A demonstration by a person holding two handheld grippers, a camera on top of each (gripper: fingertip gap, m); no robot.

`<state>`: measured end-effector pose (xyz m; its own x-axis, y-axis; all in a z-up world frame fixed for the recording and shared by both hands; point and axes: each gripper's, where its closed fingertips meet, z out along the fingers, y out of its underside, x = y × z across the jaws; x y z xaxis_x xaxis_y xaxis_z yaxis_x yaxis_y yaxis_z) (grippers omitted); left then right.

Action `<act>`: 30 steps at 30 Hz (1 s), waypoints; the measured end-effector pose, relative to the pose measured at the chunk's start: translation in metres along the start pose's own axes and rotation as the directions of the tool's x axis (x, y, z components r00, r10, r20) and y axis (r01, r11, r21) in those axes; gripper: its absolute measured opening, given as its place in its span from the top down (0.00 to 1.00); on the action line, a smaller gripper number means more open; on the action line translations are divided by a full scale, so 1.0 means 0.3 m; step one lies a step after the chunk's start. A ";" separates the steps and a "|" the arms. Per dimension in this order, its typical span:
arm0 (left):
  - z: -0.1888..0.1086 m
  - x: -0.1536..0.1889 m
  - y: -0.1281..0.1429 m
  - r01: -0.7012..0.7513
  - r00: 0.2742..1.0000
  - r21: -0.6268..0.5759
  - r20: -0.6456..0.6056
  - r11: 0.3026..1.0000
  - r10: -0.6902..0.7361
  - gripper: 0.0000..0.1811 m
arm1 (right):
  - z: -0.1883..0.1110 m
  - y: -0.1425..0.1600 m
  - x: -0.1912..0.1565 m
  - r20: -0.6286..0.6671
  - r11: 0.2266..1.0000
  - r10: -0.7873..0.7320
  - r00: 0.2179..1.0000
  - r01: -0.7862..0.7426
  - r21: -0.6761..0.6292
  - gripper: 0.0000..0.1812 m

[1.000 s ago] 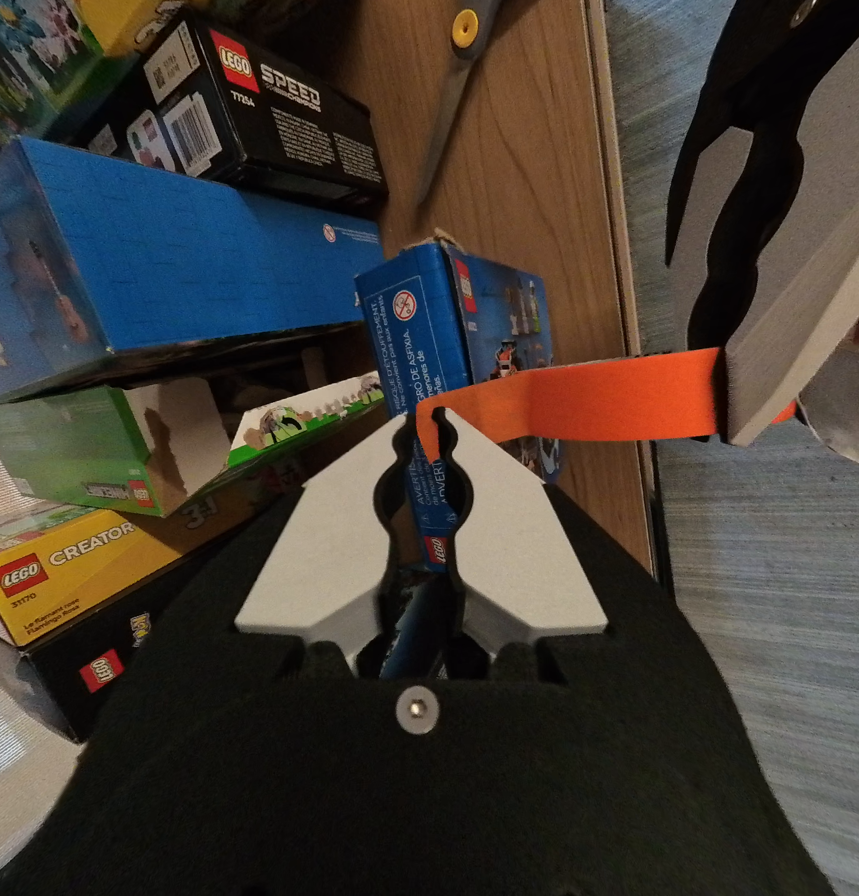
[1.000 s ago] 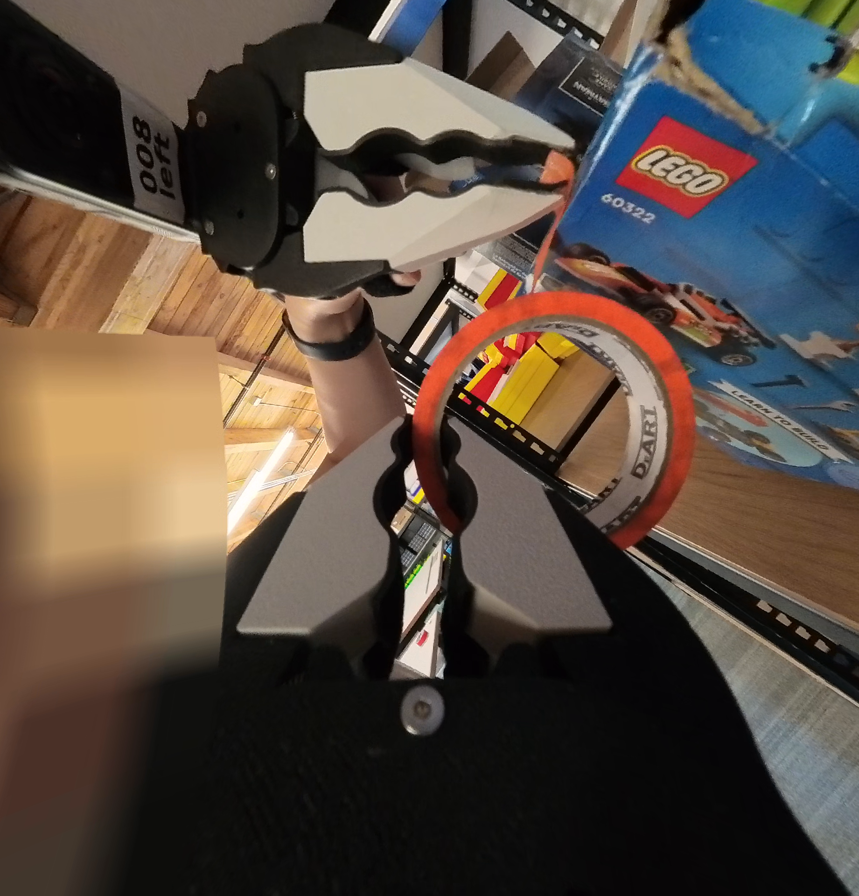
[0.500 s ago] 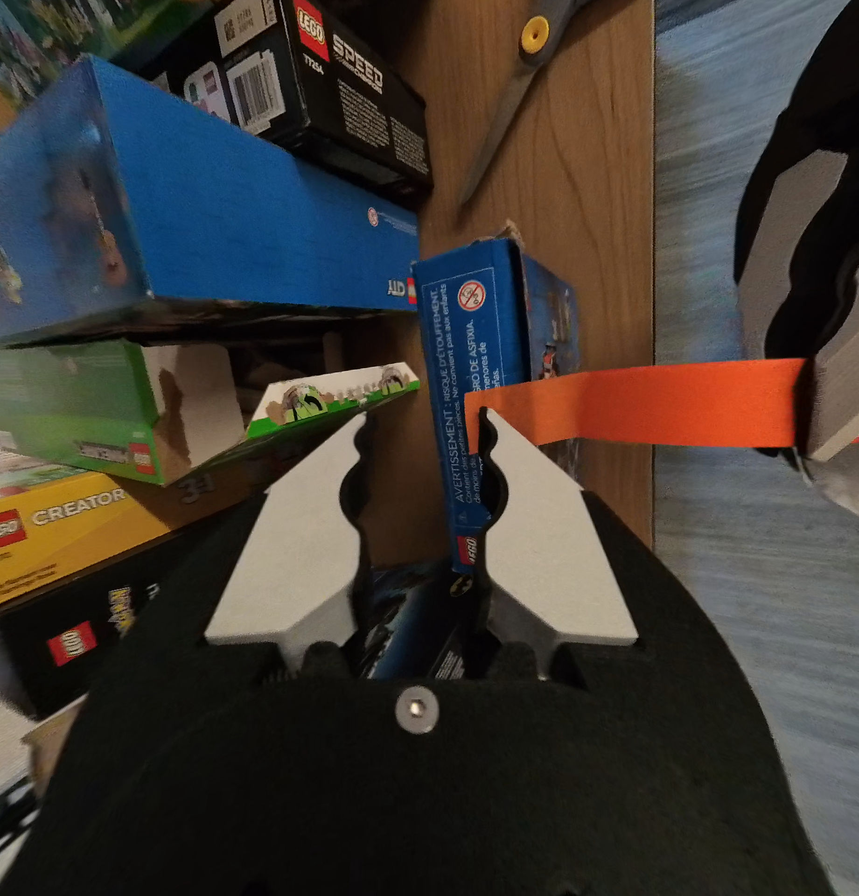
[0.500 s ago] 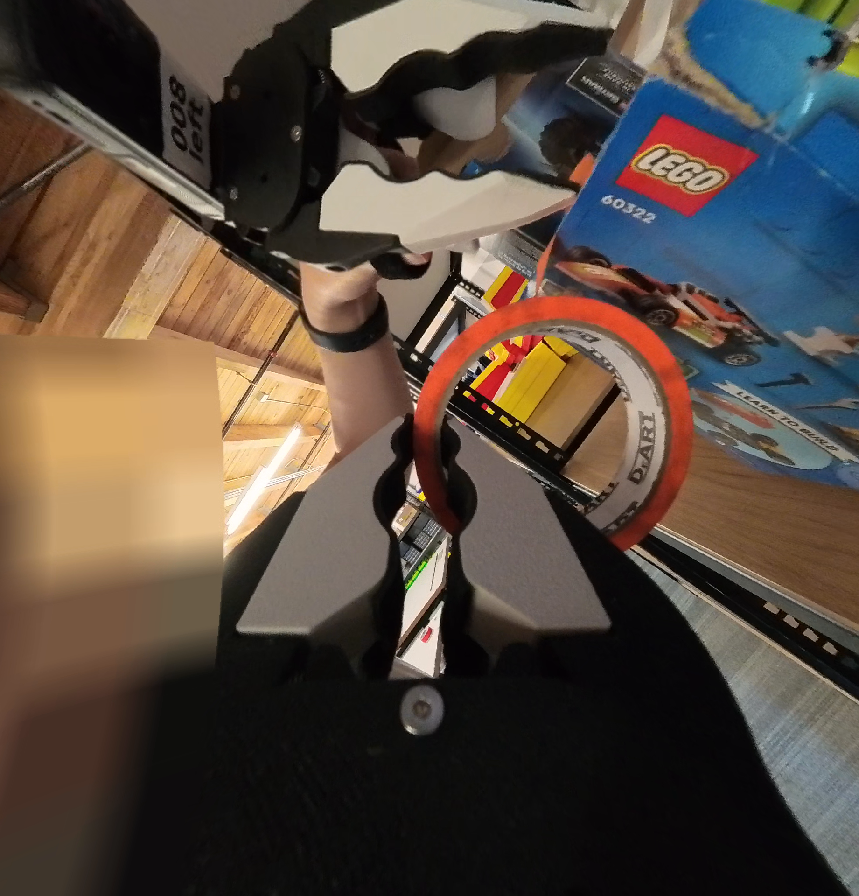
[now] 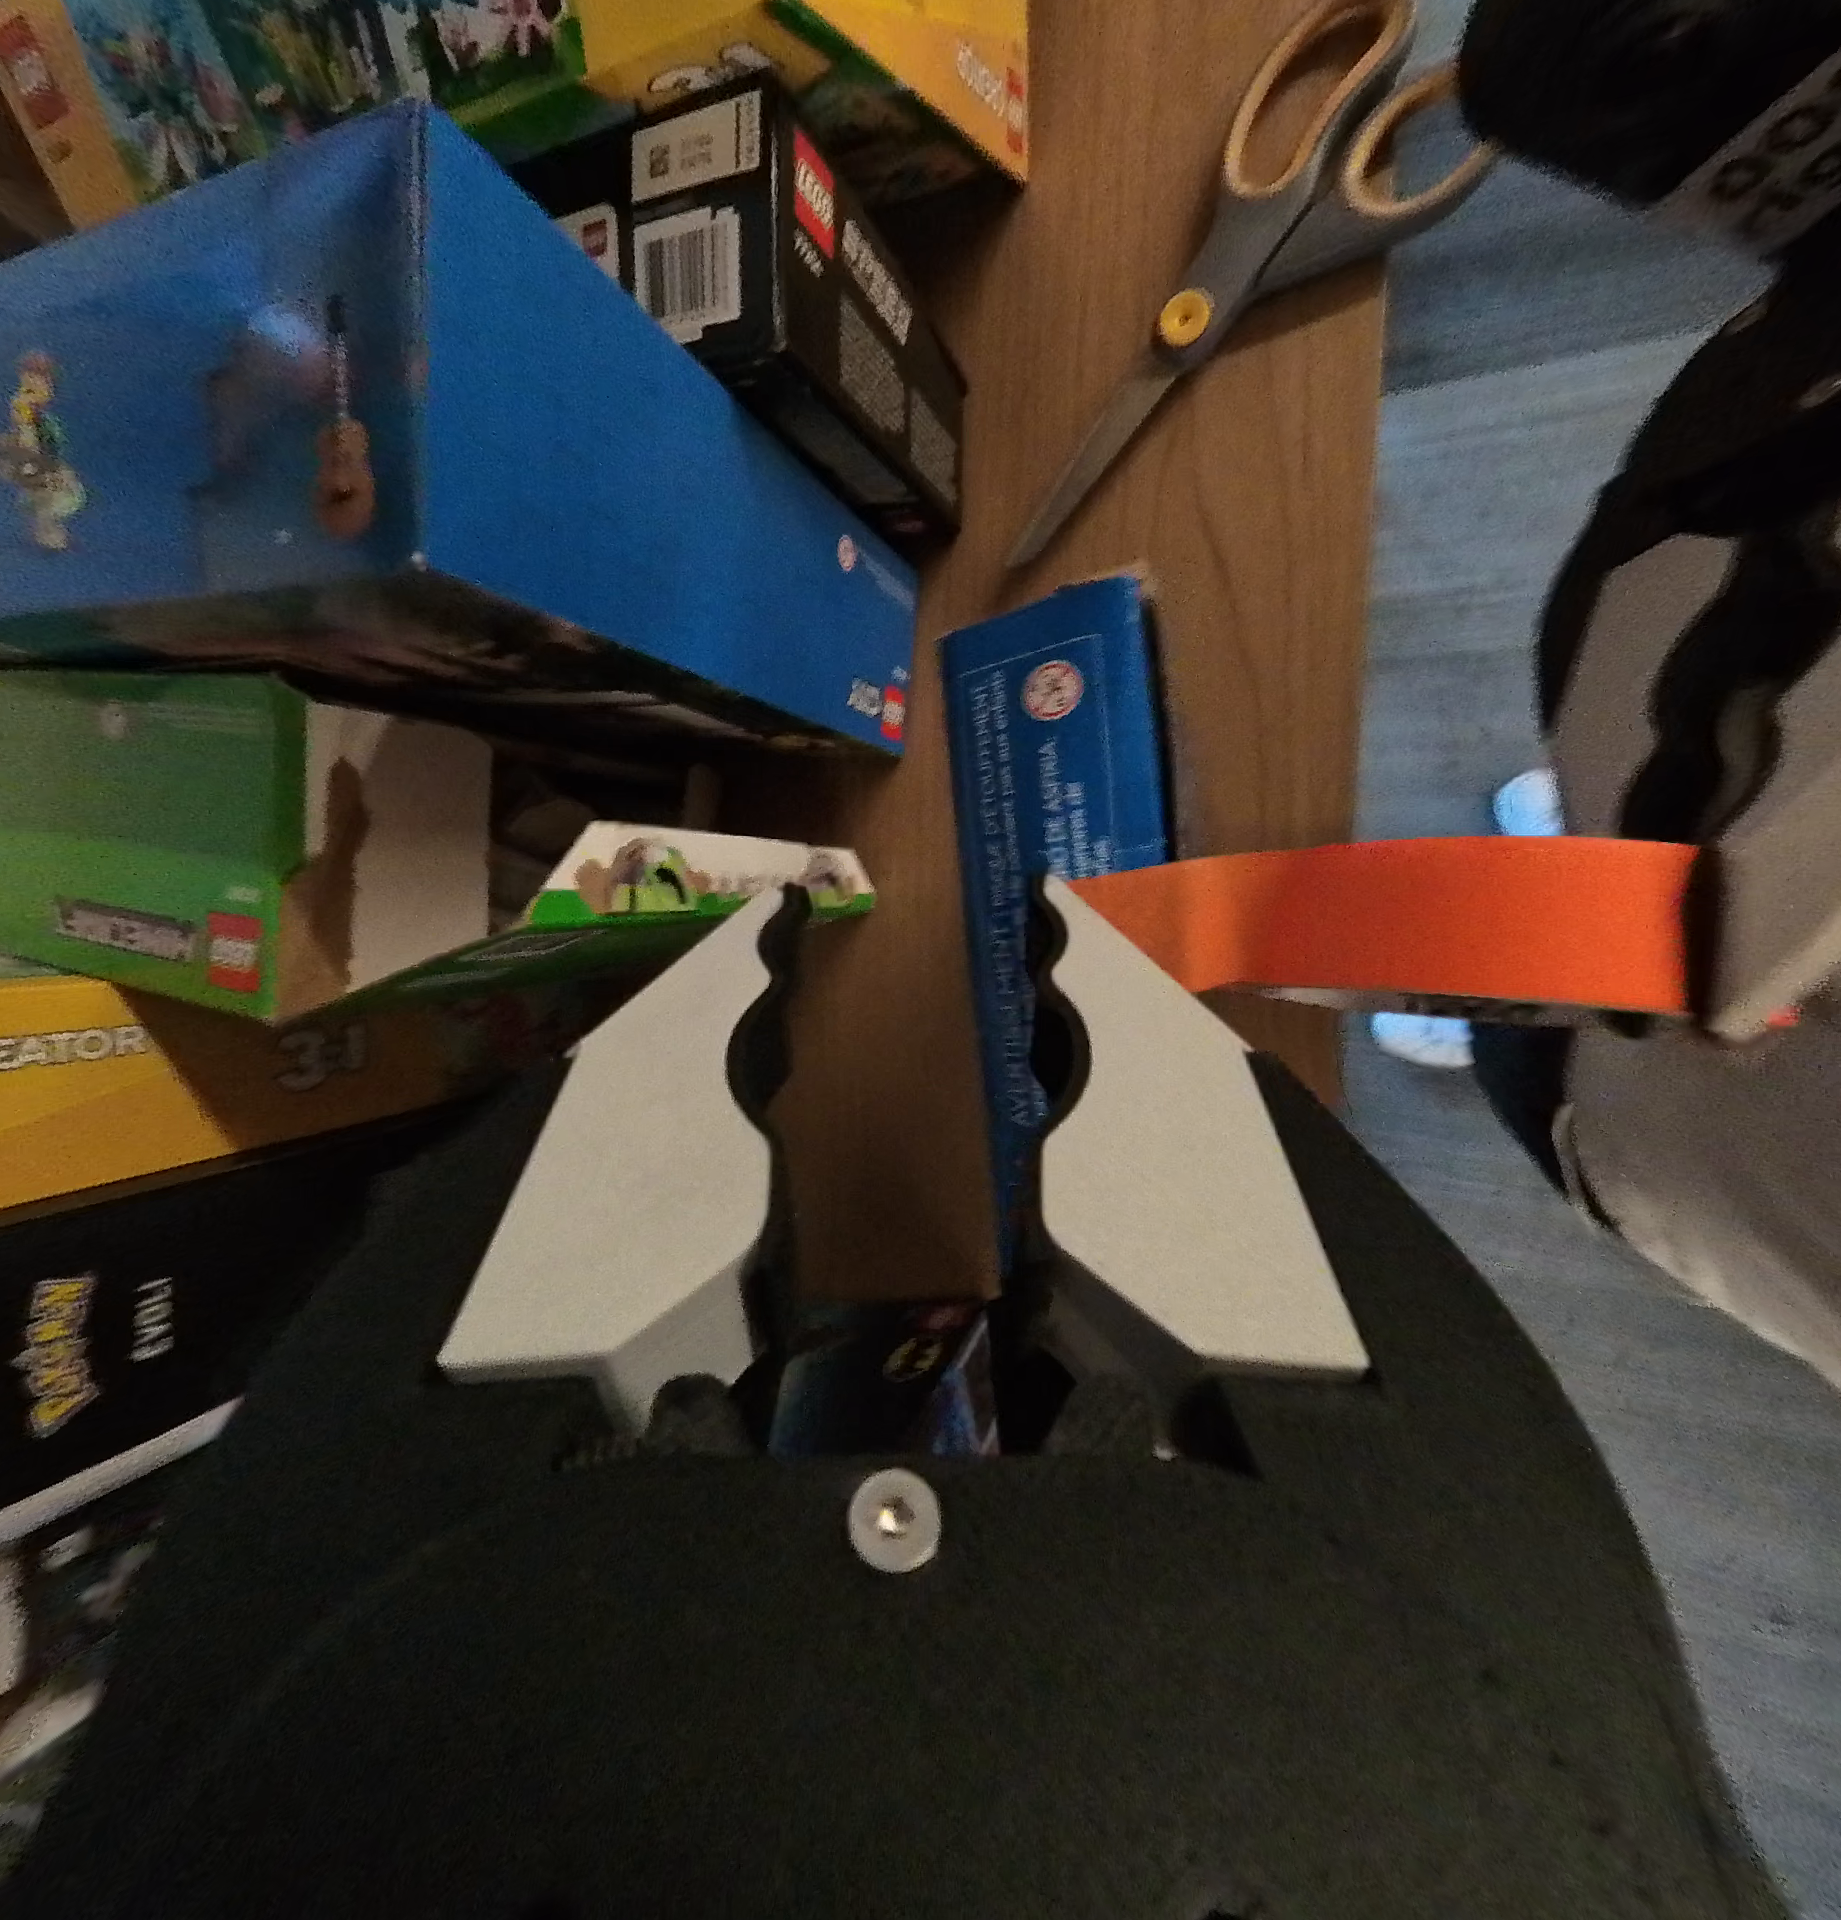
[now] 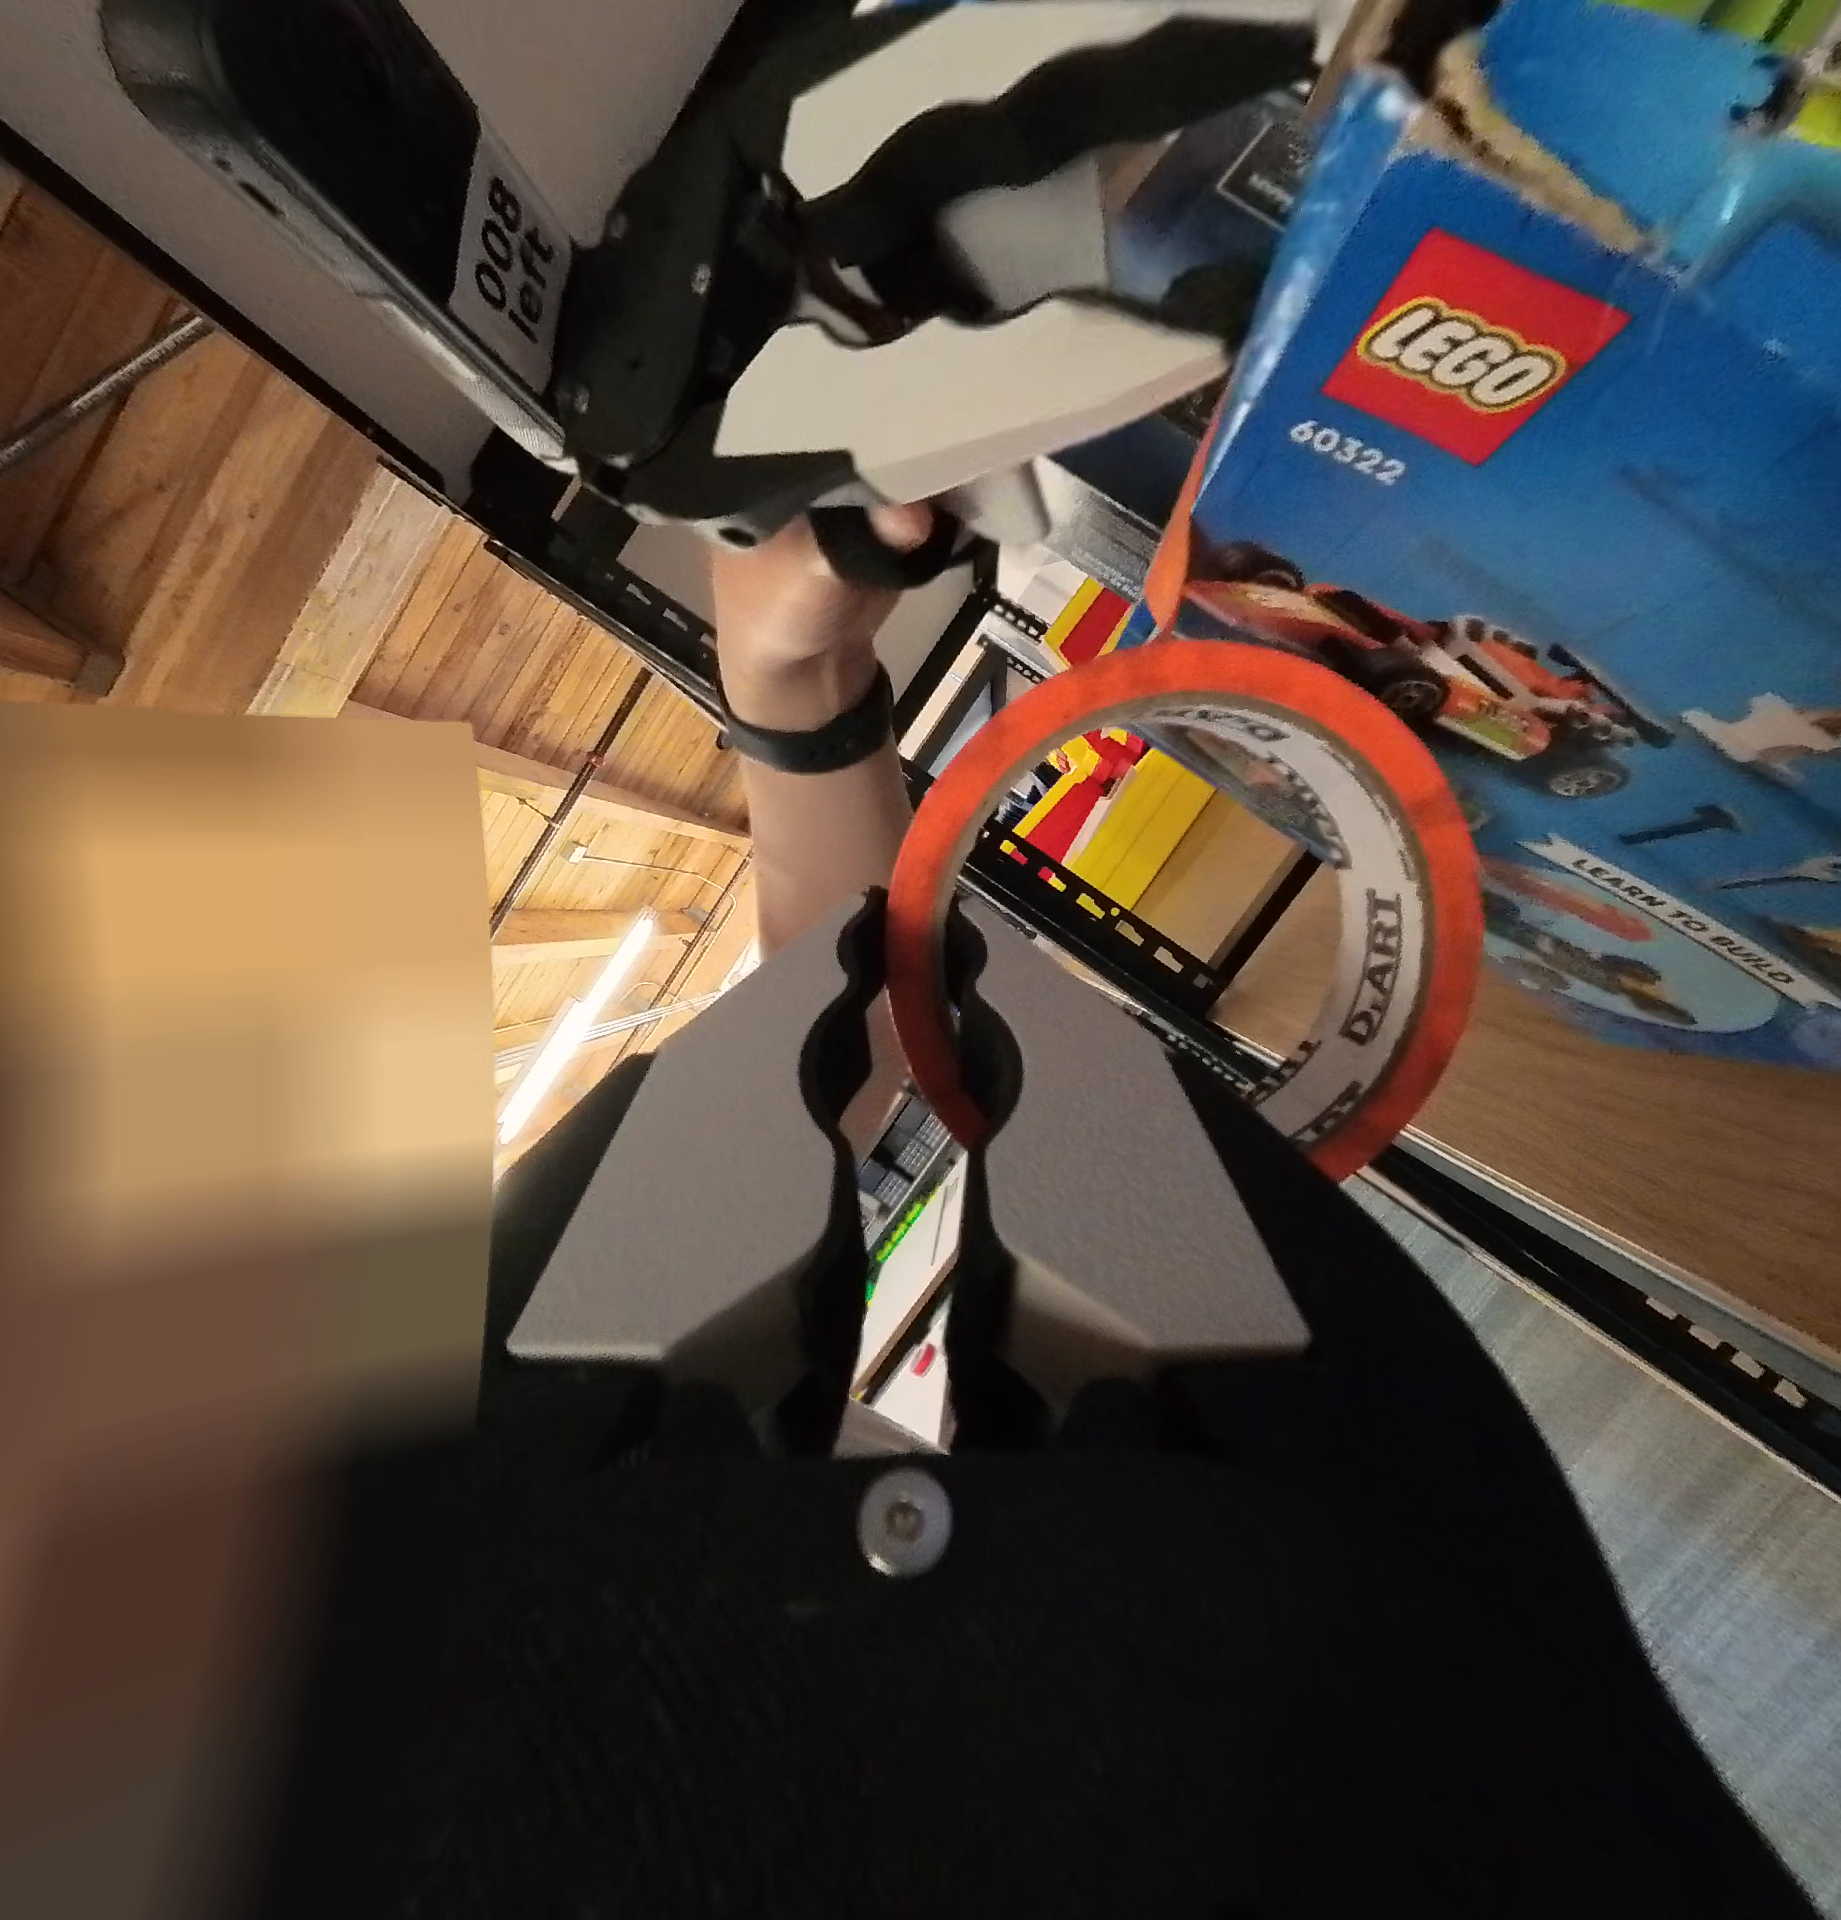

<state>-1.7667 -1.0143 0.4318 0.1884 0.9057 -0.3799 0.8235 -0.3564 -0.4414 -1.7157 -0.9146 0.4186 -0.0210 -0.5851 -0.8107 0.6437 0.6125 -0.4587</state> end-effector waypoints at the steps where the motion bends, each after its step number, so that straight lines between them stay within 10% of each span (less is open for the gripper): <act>1: -0.007 0.016 -0.006 0.021 0.999 0.024 -0.027 0.999 -0.021 0.76 | 0.000 0.000 -0.001 0.000 1.000 -0.001 1.000 0.001 0.001 0.96; 14: -0.012 -0.039 0.111 0.114 0.988 0.062 0.095 0.991 -0.120 0.76 | 0.001 -0.013 -0.031 0.018 1.000 -0.018 1.000 0.018 -0.014 0.96; 30: -0.091 0.063 0.012 0.146 0.988 0.278 0.006 0.950 -0.154 0.66 | -0.009 -0.015 -0.032 0.024 1.000 -0.011 1.000 0.011 -0.019 0.96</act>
<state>-1.7456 -0.9922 0.4454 0.0560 0.9482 -0.3126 0.6609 -0.2699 -0.7003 -1.7205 -0.9102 0.4274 -0.0099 -0.6042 -0.7968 0.6285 0.6160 -0.4749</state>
